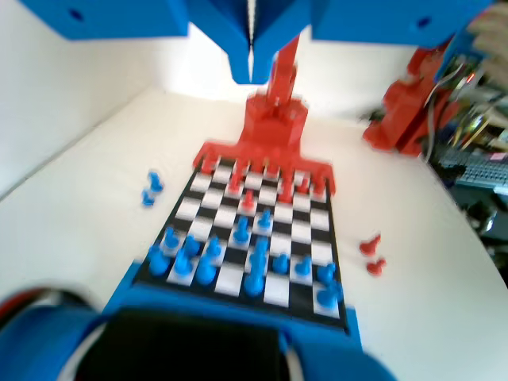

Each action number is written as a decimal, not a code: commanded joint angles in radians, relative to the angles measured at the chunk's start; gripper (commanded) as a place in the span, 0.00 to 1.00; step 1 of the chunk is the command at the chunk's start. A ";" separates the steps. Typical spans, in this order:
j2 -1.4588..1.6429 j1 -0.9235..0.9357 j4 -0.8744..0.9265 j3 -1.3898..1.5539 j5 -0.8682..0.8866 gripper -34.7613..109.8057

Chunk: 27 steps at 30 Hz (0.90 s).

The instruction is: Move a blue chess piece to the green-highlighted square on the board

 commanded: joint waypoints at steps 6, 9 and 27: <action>0.110 0.040 -0.100 0.032 0.003 0.25; 0.120 0.051 -0.103 0.032 0.003 0.25; 0.120 0.051 -0.103 0.032 0.003 0.25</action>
